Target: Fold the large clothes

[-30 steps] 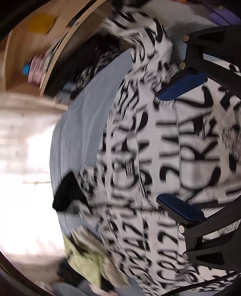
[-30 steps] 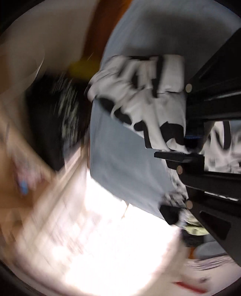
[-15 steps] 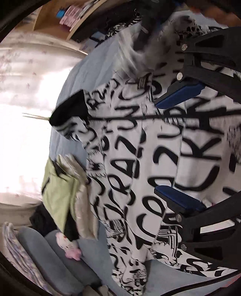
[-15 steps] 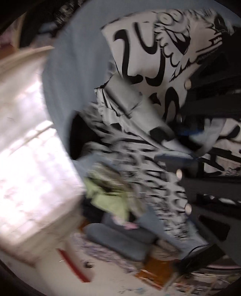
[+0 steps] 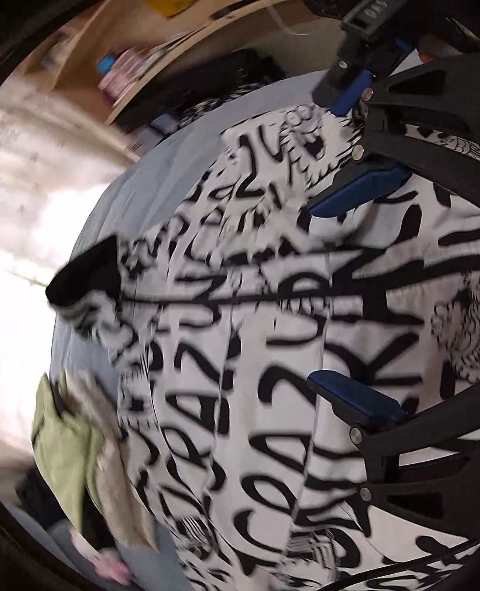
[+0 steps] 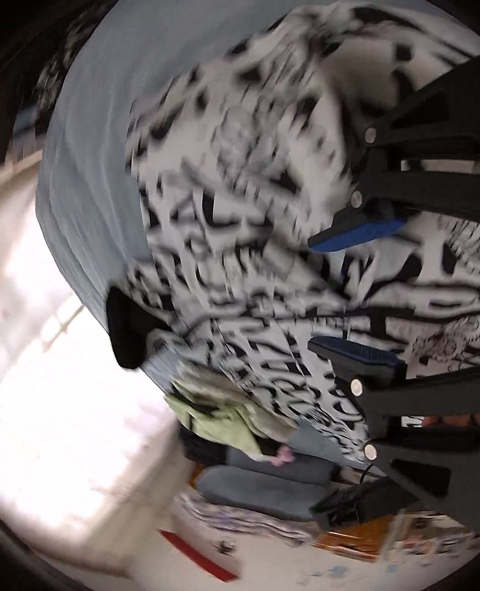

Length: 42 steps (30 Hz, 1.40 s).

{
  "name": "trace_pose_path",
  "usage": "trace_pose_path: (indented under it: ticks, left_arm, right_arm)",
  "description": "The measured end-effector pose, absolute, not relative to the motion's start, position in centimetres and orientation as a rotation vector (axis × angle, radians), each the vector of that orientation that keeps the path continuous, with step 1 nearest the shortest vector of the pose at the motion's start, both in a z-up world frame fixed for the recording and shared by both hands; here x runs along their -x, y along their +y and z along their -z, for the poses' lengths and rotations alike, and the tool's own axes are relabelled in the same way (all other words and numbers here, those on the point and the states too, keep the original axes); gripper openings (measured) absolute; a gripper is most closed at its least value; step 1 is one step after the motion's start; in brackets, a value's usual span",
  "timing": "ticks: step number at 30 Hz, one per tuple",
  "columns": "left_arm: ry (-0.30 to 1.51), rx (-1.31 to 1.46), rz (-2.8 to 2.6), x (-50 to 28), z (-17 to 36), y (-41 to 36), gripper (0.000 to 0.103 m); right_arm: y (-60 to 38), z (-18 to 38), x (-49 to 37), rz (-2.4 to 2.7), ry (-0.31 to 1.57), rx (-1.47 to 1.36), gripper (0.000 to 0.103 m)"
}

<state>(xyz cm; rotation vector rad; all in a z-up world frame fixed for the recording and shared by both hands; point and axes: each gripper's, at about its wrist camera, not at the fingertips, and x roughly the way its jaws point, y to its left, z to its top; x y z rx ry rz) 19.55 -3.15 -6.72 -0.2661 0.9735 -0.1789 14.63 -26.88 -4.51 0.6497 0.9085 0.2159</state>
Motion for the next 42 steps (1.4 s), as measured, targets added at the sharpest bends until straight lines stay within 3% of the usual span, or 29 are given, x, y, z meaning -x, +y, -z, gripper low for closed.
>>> trace_pose_path:
  ticks: [15, 17, 18, 21, 28, 29, 31, 35, 38, 42]
  left_arm:
    - [1.093, -0.17, 0.229, -24.3, 11.2, -14.3, 0.083]
    - [1.071, -0.242, 0.234, -24.6, 11.7, -15.6, 0.042]
    - [1.076, -0.299, 0.228, -24.8, 11.9, -16.5, 0.01]
    - [1.008, -0.287, 0.218, -25.0, 10.3, -16.7, 0.006]
    - [0.661, 0.007, 0.161, -23.2, 1.7, -10.6, 0.01]
    - [0.665, 0.046, 0.135, -23.3, 2.0, -9.3, 0.011]
    - [0.754, 0.128, 0.108, -24.2, 4.0, -6.7, 0.031]
    - [1.011, 0.345, 0.117, -25.3, 10.2, -1.5, 0.036]
    - [1.076, 0.413, 0.126, -26.1, 12.1, 1.1, 0.039]
    - [1.06, 0.445, 0.128, -27.4, 11.6, 2.7, 0.061]
  right_arm:
    - [-32.8, 8.1, -11.0, -0.078, 0.931, -0.764, 0.048]
    - [-32.7, 8.2, -11.0, -0.075, 0.93, -0.76, 0.048]
    - [-32.7, 8.3, -11.0, -0.074, 0.931, -0.761, 0.048]
    - [-32.9, 8.6, -10.6, -0.072, 0.931, -0.774, 0.048]
    - [-33.4, 7.2, -9.5, -0.052, 0.857, -0.725, 0.048]
    - [-33.4, 7.1, -9.3, -0.05, 0.855, -0.718, 0.048]
    - [-33.3, 7.1, -9.4, -0.042, 0.869, -0.698, 0.048]
    - [-33.0, 7.9, -9.8, -0.02, 0.942, -0.672, 0.048]
    - [-33.2, 7.4, -10.2, -0.03, 0.971, -0.643, 0.049]
    - [-34.8, 5.6, -12.4, -0.022, 0.973, -0.616, 0.075]
